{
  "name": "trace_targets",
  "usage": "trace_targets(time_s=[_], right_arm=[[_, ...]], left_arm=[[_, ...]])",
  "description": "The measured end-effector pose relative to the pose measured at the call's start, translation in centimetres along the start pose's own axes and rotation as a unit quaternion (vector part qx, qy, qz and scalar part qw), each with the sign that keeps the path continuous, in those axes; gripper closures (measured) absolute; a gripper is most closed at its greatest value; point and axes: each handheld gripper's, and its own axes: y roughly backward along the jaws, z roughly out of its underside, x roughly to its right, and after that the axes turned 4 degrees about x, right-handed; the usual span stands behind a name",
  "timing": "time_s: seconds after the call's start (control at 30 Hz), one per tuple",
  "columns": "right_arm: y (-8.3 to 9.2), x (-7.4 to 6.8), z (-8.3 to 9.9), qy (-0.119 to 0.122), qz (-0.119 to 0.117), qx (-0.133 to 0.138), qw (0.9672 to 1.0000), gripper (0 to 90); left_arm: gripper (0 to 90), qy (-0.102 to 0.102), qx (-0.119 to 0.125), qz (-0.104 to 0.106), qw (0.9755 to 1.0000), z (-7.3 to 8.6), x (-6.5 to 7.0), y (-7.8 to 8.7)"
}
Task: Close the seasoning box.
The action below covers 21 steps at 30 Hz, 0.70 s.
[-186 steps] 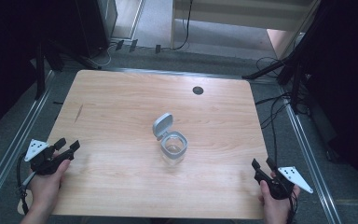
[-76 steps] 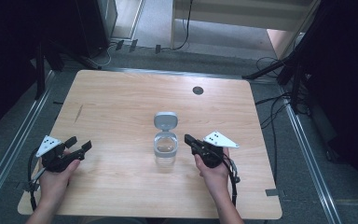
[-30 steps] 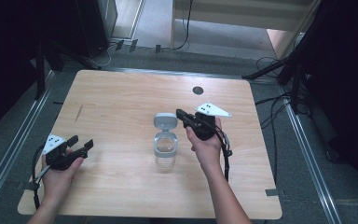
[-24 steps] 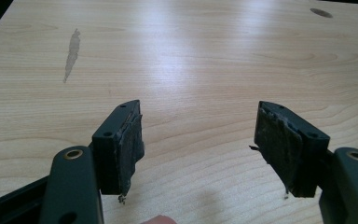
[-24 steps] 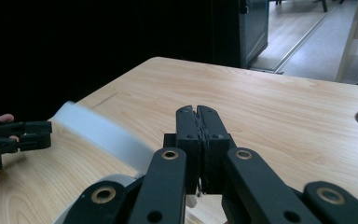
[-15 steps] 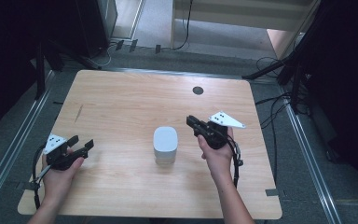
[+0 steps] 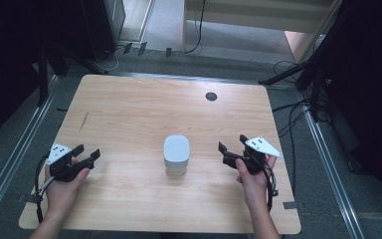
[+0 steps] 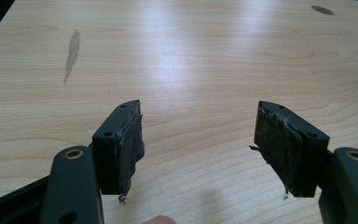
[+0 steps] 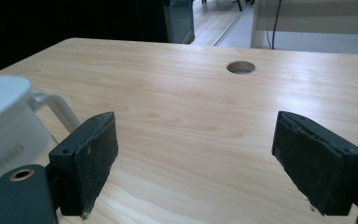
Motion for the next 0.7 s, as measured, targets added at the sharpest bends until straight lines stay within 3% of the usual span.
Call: trace_targets(time_s=[0.33, 0.7], right_arm=[[3.4, 4.0, 3.4, -0.018, 0.033, -0.021, 0.9991, 15.6], [6.8, 7.9, 6.3, -0.045, 0.079, -0.039, 0.9951, 17.1]], left_arm=[[33.2, 0.0, -0.001, -0.002, 1.0, 0.0, 0.1, 0.0], [33.2, -0.001, 0.0, -0.002, 1.0, 0.0, 0.0, 0.0]])
